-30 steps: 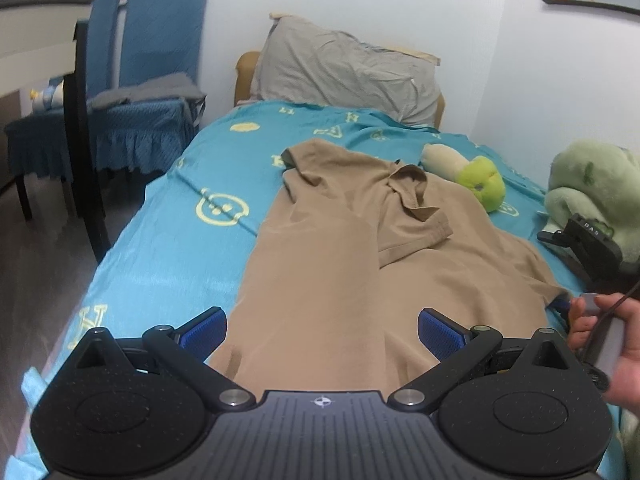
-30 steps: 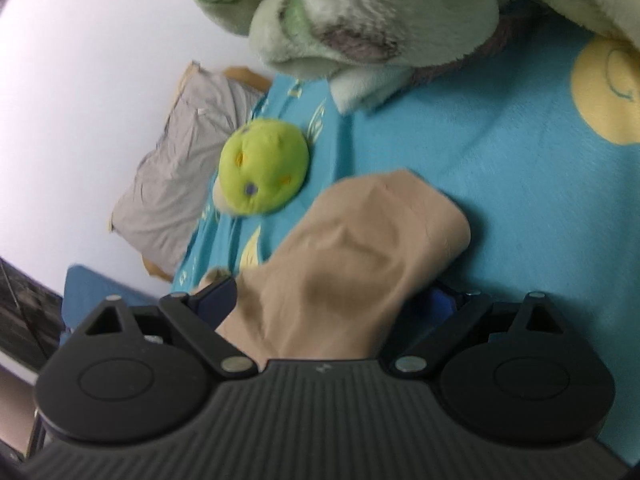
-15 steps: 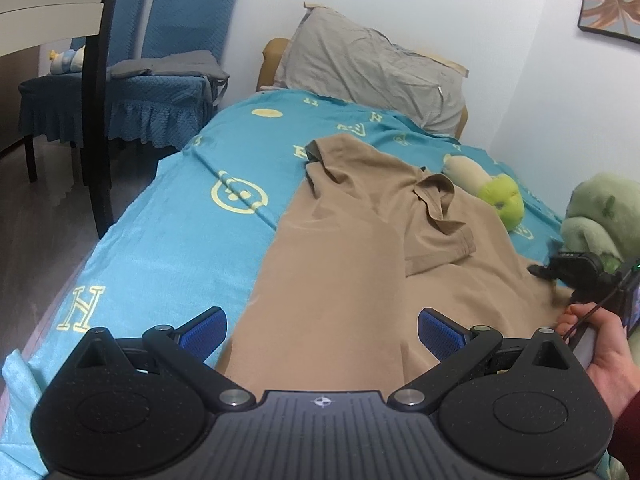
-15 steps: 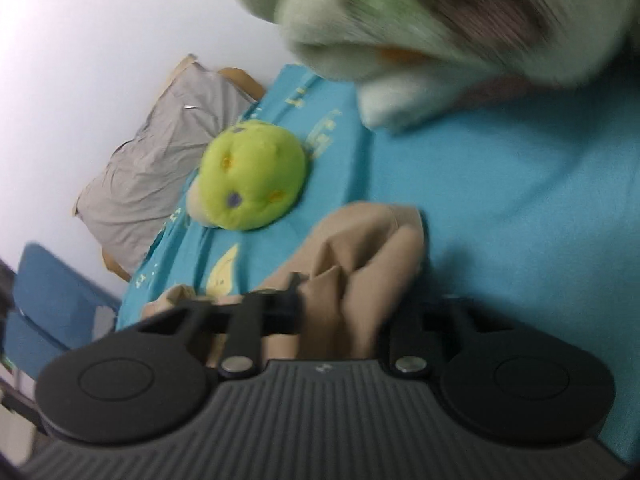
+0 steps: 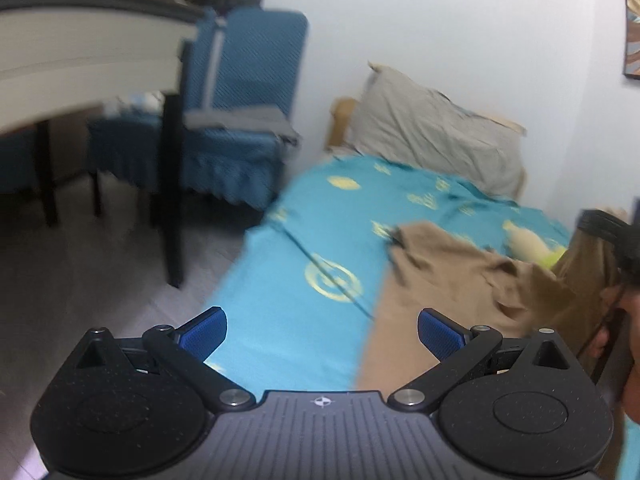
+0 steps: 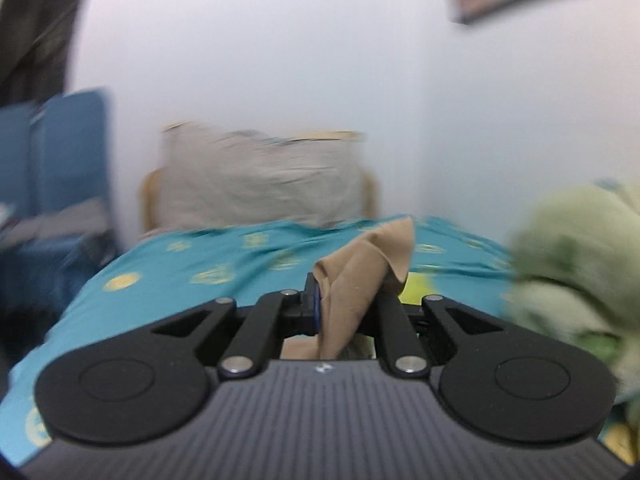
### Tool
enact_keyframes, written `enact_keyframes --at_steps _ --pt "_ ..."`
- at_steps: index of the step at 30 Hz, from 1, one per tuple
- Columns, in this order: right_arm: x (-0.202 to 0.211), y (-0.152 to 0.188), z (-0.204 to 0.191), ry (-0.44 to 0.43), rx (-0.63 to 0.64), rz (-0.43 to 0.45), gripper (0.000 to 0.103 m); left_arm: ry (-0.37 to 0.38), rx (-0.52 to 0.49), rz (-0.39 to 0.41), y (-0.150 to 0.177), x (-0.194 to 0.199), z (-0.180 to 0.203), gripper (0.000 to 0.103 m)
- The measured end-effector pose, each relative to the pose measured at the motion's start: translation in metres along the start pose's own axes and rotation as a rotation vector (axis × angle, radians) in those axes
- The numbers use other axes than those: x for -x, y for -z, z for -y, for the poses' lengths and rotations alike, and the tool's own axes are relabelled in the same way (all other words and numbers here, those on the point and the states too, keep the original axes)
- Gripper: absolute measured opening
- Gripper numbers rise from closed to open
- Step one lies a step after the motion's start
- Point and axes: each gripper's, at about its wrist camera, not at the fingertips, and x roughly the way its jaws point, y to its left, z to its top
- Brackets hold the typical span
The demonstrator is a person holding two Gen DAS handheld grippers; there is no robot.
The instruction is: Fold clothes
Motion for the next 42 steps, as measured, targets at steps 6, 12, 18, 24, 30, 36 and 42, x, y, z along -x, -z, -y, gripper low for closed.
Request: enact_keyframes --at_steps 6,12,18,24,30,36,42 --pt "-0.016 0.041 -0.114 -0.164 0.21 -0.124 0.011 -0.05 0.109 -0.014 -0.006 -0.001 -0.039 0.103" --pt "-0.031 0.067 -0.123 -0.214 0.145 -0.232 0.011 -0.061 0.143 -0.042 -0.003 -0.009 -0.051 0.103" --pt "-0.01 0.045 -0.092 -0.264 0.073 -0.231 0.029 -0.04 0.092 -0.052 0.002 -0.014 -0.033 0.103" --pt "0.058 -0.003 -0.035 -0.421 -0.019 -0.2 0.103 -0.011 0.052 -0.029 0.006 -0.003 -0.014 0.103" --pt "0.174 -0.022 0.039 -0.403 -0.07 -0.229 0.103 0.06 0.017 -0.034 0.015 0.017 0.006 0.103" --pt "0.27 -0.012 0.115 -0.342 -0.171 -0.2 0.103 0.14 -0.079 -0.05 0.031 0.043 0.028 0.103" --pt "0.292 -0.008 0.165 -0.208 -0.213 -0.142 0.103 0.235 -0.17 -0.124 0.053 0.063 0.059 0.101"
